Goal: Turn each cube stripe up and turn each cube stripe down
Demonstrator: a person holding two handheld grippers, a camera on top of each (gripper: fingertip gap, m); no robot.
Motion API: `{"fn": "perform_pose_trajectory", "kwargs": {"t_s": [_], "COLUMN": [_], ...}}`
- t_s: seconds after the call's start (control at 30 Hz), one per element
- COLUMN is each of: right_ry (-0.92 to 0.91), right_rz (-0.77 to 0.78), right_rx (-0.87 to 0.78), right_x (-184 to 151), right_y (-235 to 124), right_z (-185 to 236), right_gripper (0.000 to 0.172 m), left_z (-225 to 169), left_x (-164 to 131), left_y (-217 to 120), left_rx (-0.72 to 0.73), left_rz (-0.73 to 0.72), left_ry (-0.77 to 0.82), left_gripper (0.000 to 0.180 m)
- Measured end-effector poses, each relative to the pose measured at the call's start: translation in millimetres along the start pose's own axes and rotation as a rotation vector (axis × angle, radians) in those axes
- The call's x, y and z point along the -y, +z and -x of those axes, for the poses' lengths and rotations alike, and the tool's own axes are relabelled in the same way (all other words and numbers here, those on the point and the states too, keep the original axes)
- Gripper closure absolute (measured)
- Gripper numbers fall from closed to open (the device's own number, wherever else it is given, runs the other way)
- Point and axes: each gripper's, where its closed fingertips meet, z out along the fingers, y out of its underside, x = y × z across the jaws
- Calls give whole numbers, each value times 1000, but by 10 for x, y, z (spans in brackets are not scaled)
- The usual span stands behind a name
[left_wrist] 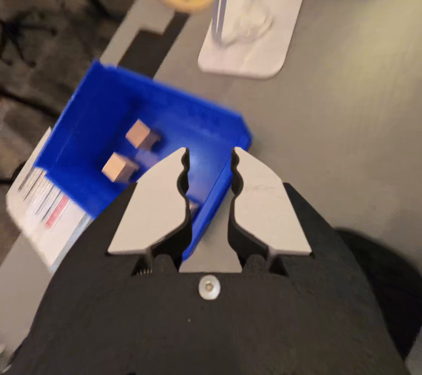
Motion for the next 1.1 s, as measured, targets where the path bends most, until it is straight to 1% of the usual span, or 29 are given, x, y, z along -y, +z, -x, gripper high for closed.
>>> {"fn": "perform_pose_trajectory", "kwargs": {"t_s": [0.07,0.1,0.13,0.2,0.27,0.33,0.37,0.5,0.57,0.6,0.7,0.8,0.83,0.9,1.1], "right_ry": [-36,-53,-68,-94,-114,-131,-141,-166,-171,-174,-181,-186,-188,-192,-209], "right_rz": [-22,-29,-37,-60,-69,-67,-67,-69,-80,-81,-84,-86,-86,-83,-98], "right_rx": [3,5,9,25,34,47,49,56,63,61,64,66,67,69,64], "right_x": [126,183,239,356,440,492,513,571,600,608,619,628,631,630,701], "right_y": [-49,-66,-76,-79,-54,-22,-10,19,29,37,52,52,53,61,54], "right_z": [175,252,322,439,510,569,589,626,637,638,660,682,690,707,771], "right_gripper": [125,126,127,129,129,129,129,132,132,132,133,133,134,134,136], "left_z": [225,313,364,423,402,475,485,554,579,590,521,530,549,541,549], "left_x": [-310,-446,-571,-826,-1031,-1200,-1256,-1408,-1409,-1405,-1435,-1459,-1481,-1470,-1635], "left_y": [69,113,163,278,401,477,510,637,655,660,639,626,609,631,729], "left_rx": [-10,-27,-55,-108,-176,-165,-179,-212,-229,-234,-295,-293,-290,-298,-298], "left_rz": [193,277,356,498,604,719,754,837,852,856,889,918,937,913,974], "left_ry": [60,60,66,132,166,290,314,318,318,326,344,389,387,347,343], "left_gripper": [148,147,146,145,140,139,139,136,131,132,128,129,128,126,136]}}
